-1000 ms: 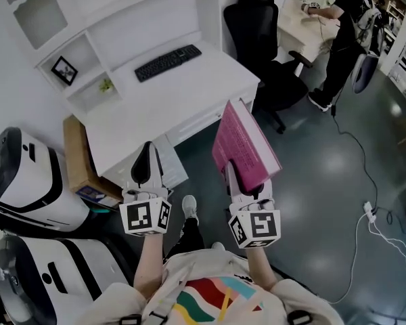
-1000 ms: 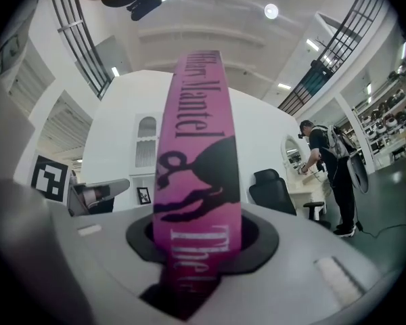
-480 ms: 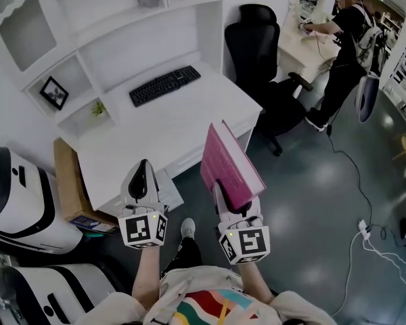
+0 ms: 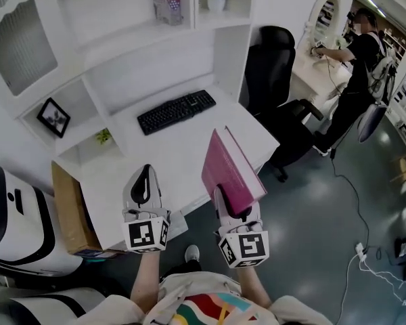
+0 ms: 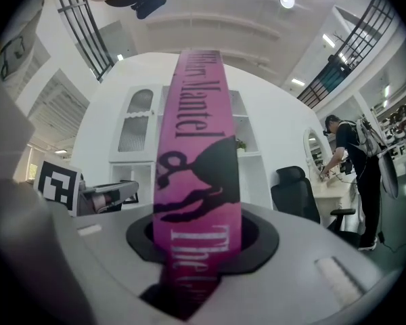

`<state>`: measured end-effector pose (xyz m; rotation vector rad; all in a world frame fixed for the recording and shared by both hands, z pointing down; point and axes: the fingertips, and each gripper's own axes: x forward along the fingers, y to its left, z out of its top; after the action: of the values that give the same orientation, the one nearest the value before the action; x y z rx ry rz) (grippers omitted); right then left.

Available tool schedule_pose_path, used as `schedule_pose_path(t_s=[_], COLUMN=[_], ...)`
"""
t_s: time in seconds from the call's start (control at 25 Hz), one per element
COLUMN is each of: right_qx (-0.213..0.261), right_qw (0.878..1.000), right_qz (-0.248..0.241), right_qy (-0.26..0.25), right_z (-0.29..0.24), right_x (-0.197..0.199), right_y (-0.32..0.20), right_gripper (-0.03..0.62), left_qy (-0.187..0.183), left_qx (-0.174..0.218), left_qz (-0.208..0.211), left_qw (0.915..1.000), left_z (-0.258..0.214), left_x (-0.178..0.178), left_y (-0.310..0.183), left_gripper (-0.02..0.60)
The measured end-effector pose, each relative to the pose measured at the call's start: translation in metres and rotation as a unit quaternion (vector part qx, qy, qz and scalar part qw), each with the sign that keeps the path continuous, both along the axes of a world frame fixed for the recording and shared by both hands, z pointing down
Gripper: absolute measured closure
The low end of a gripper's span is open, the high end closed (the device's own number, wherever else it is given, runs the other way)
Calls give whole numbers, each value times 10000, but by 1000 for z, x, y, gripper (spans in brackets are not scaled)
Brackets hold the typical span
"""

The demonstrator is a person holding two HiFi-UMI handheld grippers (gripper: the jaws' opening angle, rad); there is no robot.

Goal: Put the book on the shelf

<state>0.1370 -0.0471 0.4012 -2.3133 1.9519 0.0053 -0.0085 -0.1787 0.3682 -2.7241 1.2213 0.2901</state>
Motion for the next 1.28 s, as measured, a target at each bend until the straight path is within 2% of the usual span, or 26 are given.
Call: schedule_pose_path(t_s=[0.2,0.36,0.52,0.68,1.0,1.28], right_qx=[-172,-326,-401,-398,-72,-68], right_qw=[9998,9994,9989,9985,9960,9938], right_qz=[125,62,-137,-348,-872,-1109], right_qy=[-22,65,210,118,151,63], right_z=[7,13,19,21,1,-3], right_x=[1,0,8,20,25,34], right_y=[-58,-84,-98,-119,-149,-157], right_gripper=[447,447,447,447,447,446], left_qy=[50,99,45,63,94,66], left_qx=[-119,-275,-364,-416,-176,-104], left_qz=[-74,-200,-269,-515,-930,-984], left_qw=[9999,9994,9990,9978,9955,9951], left_z=[11,20,30,32,9,-3], left_x=[-11,-21,-19,-22,-19,-7], left_y=[-61,-89,-93,-96,-98,-99], left_gripper=[583,583,583,583,583,583])
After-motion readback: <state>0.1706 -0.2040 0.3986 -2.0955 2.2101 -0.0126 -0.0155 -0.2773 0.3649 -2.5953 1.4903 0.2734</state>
